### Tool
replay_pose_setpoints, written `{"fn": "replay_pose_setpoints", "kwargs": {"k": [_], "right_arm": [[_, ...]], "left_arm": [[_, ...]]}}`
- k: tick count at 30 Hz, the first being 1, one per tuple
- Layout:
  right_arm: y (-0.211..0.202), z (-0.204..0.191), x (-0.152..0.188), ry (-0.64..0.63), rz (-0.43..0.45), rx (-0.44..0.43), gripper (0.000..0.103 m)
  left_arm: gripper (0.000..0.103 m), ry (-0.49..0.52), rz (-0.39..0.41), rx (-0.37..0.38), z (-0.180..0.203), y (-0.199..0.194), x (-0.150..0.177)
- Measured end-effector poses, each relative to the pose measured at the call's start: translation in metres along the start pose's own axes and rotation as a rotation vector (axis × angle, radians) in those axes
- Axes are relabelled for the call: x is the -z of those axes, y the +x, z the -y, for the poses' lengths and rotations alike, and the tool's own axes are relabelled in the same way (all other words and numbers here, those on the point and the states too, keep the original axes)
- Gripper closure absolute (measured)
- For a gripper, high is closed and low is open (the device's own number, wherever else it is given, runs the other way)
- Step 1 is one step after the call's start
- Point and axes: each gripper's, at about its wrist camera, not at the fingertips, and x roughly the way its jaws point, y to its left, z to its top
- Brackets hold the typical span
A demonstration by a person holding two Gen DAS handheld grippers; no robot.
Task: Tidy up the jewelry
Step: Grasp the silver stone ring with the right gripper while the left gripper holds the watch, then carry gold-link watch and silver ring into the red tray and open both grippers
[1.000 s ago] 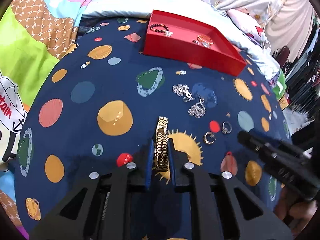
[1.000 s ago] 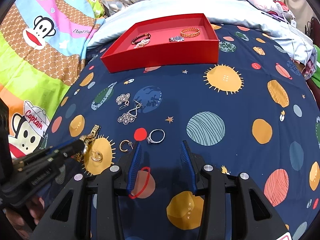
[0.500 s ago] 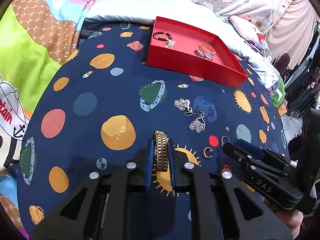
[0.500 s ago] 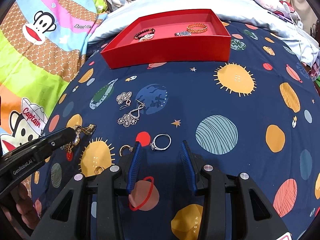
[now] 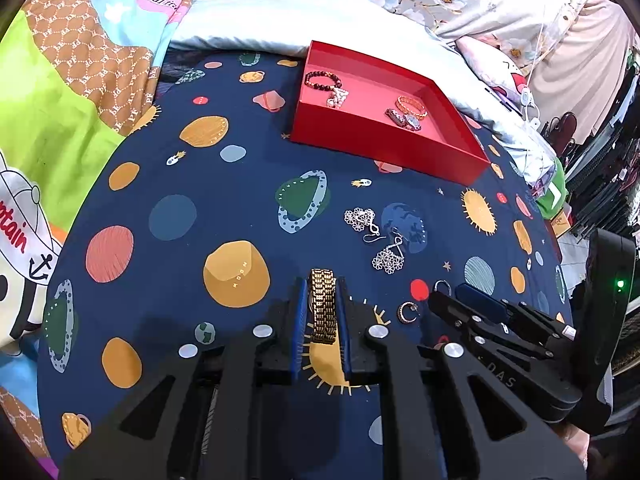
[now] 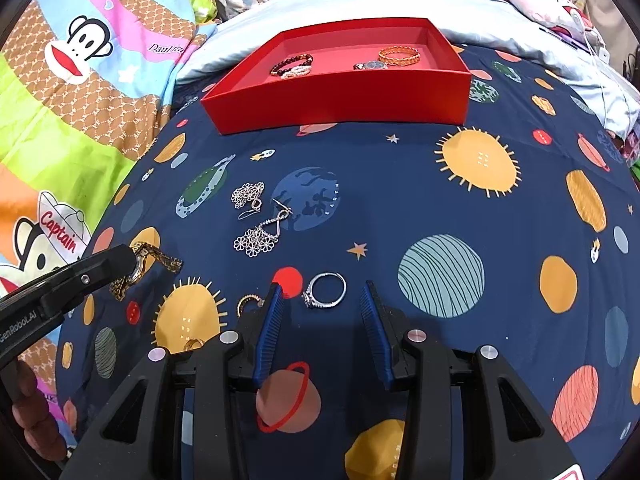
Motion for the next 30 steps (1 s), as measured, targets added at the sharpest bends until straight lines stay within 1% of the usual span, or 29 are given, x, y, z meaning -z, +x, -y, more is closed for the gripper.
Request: {"fn": "replay_pose_setpoints", "kwargs": {"k": [2,4,5,14,18,25,30], "right_arm": [[0.001,-0.002,-0.001,-0.016,0.003,0.016,0.068],[0.002,-0.004,-0.001,-0.033,0.005,0.041,0.078],[0.003,-0.004,-0.001,-0.037,0.006,0.046,0.080],[0.000,-0.001,-0.002,-0.029,0.007,0.032,0.081],[-0.010,0.000,-0.005,-0.022,0.028,0.023,0.081],[-0.032,0.006,-0.024,-0.003,0.086,-0.010,0.081],[-0.043,0.018,-0.051,0.014,0.133,-0.030,0.081]], "left_arm": [[0.090,-0.001,0.000,-0.002,0.000,0.000,0.000],[0.090,-0.002,0.000,-0.004,0.000,0.000,0.000],[0.090,-0.001,0.000,-0.004,0.000,0.000,0.000],[0.090,0.000,0.001,0.003,0.001,0.001,-0.003],[0.090,0.005,0.011,0.006,0.003,-0.002,-0.007],[0.090,0.027,0.045,0.022,0.013,-0.009,-0.025],[0.090,0.045,0.089,0.049,0.024,-0.012,-0.052]]}}
